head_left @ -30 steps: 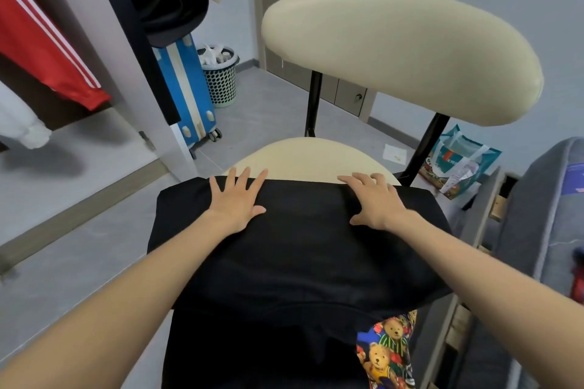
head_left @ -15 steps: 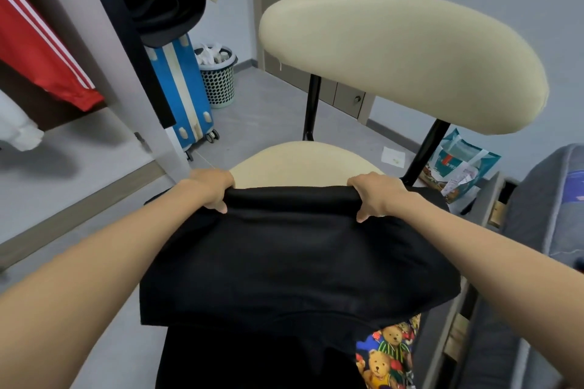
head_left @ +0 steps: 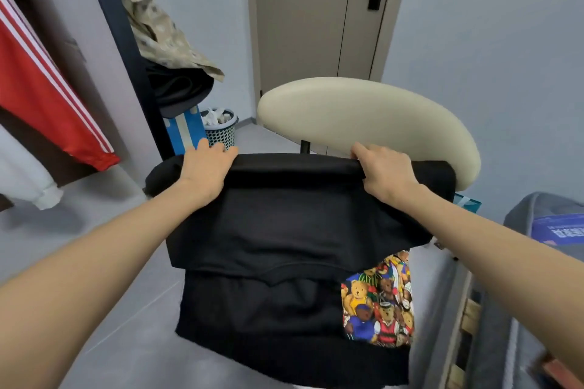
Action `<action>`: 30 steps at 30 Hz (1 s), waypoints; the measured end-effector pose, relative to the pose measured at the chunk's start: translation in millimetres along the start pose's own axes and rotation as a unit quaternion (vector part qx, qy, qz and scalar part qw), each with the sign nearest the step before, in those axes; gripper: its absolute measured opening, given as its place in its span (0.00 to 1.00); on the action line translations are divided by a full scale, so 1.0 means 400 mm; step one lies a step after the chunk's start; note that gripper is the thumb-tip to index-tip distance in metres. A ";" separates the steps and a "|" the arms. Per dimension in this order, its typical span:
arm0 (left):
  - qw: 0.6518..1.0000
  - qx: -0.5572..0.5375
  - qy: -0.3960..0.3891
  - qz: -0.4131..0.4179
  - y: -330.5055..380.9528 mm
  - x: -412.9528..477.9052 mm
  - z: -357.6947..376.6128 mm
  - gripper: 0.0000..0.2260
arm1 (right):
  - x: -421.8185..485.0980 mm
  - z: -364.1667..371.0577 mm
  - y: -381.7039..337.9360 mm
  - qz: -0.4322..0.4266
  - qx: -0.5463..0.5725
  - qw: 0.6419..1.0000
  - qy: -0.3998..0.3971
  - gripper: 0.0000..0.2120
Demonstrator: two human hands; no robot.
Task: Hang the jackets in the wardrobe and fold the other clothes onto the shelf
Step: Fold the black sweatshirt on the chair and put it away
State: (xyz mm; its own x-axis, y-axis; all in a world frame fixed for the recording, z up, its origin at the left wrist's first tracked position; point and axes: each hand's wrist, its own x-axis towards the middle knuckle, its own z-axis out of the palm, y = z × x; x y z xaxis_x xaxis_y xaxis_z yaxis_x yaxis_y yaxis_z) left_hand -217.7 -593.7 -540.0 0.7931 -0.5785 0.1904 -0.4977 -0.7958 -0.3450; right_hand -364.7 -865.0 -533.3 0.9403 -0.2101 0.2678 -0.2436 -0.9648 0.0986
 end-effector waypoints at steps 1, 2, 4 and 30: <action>1.000 0.001 0.015 -0.004 -0.001 0.009 -0.013 0.20 | 0.003 -0.011 0.004 0.002 0.001 1.000 0.018 0.16; 0.999 0.001 0.032 -0.007 -0.002 0.018 -0.026 0.21 | 0.005 -0.019 0.008 0.003 0.004 0.999 0.037 0.15; 0.998 -0.002 0.064 -0.005 -0.003 0.024 -0.040 0.22 | -0.001 -0.022 0.011 0.005 0.009 0.998 0.069 0.15; 0.944 -0.288 -0.152 -0.054 0.086 -0.389 0.248 0.15 | -0.385 0.223 -0.194 0.021 0.195 0.954 -0.225 0.15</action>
State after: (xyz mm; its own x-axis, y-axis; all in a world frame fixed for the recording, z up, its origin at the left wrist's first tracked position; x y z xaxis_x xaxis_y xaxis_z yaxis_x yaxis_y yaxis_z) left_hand -323.3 -513.4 -672.6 0.8711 -0.4795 -0.1064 -0.4466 -0.8634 0.2346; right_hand -469.2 -771.9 -667.7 0.9600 -0.2108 -0.1843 -0.2581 -0.9213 -0.2907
